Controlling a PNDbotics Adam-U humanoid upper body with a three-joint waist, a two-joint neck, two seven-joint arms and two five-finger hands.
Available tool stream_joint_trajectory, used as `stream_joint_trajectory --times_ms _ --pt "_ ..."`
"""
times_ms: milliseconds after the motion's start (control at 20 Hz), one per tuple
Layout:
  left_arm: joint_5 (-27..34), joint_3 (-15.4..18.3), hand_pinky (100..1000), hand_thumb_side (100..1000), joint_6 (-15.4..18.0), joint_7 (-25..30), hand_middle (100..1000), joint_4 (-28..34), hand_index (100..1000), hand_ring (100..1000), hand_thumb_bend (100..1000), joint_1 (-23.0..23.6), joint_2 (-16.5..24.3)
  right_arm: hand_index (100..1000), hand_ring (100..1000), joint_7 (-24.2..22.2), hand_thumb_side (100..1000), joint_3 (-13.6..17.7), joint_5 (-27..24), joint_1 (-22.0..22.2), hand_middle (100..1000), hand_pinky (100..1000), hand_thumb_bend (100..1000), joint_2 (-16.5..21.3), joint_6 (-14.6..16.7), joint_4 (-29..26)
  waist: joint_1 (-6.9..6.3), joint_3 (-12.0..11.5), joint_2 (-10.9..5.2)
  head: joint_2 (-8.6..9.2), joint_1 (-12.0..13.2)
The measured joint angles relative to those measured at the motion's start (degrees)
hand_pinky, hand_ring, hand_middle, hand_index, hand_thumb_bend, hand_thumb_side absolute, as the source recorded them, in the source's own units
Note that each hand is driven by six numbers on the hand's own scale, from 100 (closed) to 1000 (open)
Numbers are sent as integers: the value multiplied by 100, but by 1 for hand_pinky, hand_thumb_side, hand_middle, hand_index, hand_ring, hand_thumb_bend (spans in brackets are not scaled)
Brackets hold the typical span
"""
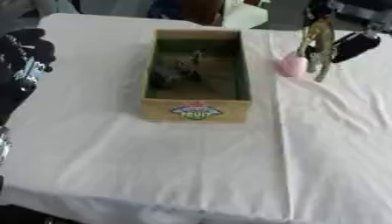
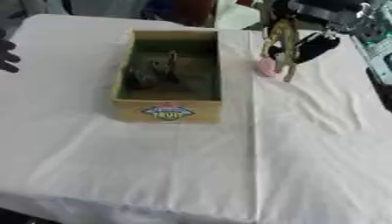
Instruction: Pick up objects on the table and place them in the box.
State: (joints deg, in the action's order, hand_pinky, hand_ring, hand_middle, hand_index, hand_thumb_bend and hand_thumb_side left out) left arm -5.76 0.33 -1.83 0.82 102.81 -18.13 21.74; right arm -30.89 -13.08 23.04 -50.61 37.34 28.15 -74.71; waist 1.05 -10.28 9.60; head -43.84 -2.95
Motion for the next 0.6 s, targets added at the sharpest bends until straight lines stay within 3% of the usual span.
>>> stream_joint_trajectory --times_ms 300,600 --pt "24 -68 580 706 16 78 630 57 796 609 543 -78 -12 500 391 21 118 -2 131 -555 423 352 220 -438 55 421 58 -313 -8 0 -140" --pt "77 -138 581 705 28 144 630 128 796 599 547 -203 -115 501 390 168 113 37 516 -834 422 349 212 -862 68 996 81 -659 -2 2 -332"
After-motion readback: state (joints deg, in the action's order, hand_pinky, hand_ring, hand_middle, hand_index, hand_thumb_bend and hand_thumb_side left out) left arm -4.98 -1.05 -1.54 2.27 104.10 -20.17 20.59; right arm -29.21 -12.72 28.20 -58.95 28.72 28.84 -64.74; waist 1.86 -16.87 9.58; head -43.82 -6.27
